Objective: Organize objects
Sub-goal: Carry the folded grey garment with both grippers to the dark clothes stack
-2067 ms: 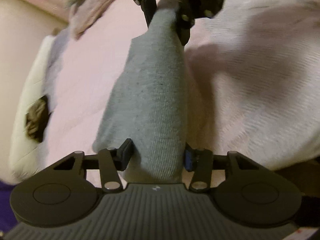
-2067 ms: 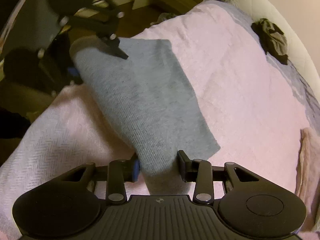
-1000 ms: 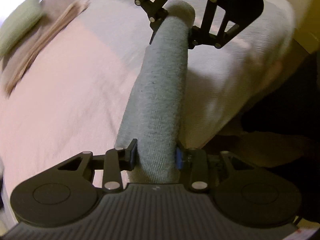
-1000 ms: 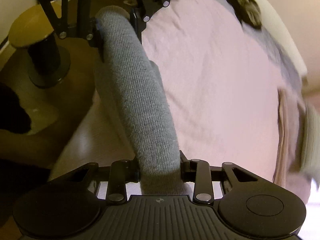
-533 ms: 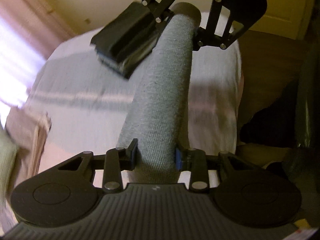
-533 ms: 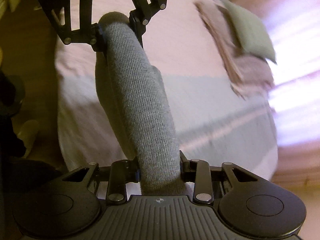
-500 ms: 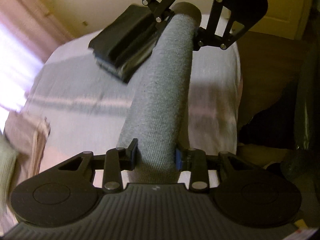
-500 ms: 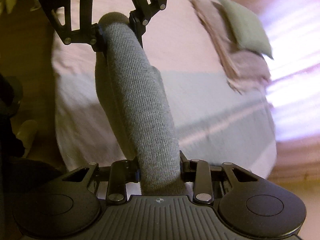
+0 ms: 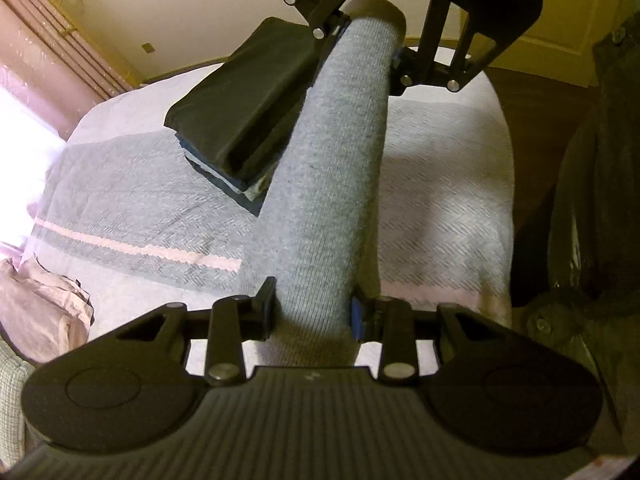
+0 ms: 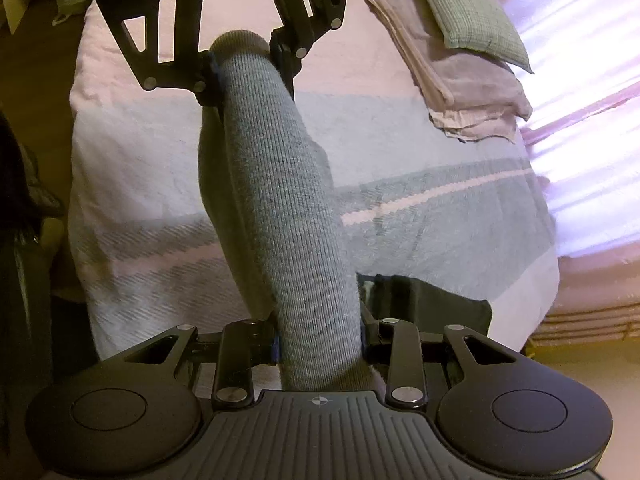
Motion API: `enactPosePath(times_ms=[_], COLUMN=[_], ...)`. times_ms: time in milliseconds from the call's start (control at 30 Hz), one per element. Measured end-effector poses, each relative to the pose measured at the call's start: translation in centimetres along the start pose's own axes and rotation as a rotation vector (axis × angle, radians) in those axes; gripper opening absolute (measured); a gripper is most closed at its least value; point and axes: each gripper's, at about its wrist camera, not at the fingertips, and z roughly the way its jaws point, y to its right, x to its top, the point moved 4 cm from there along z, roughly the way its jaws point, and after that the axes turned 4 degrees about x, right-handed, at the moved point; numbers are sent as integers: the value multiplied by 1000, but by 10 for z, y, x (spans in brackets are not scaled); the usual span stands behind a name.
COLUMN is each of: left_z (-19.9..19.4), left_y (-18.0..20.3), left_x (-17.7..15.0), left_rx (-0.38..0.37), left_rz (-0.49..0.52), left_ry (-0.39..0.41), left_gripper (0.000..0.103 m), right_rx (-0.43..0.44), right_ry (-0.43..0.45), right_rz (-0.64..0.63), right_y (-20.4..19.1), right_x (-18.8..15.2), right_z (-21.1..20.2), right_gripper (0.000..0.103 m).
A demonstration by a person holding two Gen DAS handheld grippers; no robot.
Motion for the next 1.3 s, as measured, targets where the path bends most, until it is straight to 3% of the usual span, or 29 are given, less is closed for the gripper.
enactPosePath(times_ms=[233, 567, 700, 833, 1000, 1167, 1300], left_z=[13, -2, -11, -22, -18, 20, 62], left_y=[-16, -30, -43, -65, -93, -122, -149], left_x=[7, -14, -5, 31, 102, 167, 208], left_rx=[-24, -89, -124, -122, -81, -83, -59], left_rz=[25, 222, 308, 394, 448, 417, 400], left_ry=[2, 50, 83, 152, 251, 286, 260], left_gripper=[31, 30, 30, 30, 30, 30, 30], right_rx=[16, -33, -80, -157, -245, -268, -255], right_ry=[-12, -47, -60, -80, -118, -148, -141], right_rz=[44, 234, 295, 360, 399, 367, 370], right_y=[15, 2, 9, 39, 96, 161, 212], right_x=[-3, 20, 22, 8, -36, -86, -119], right_z=[15, -3, -22, -53, -79, -74, -50], right_gripper=[30, 30, 30, 30, 30, 30, 30])
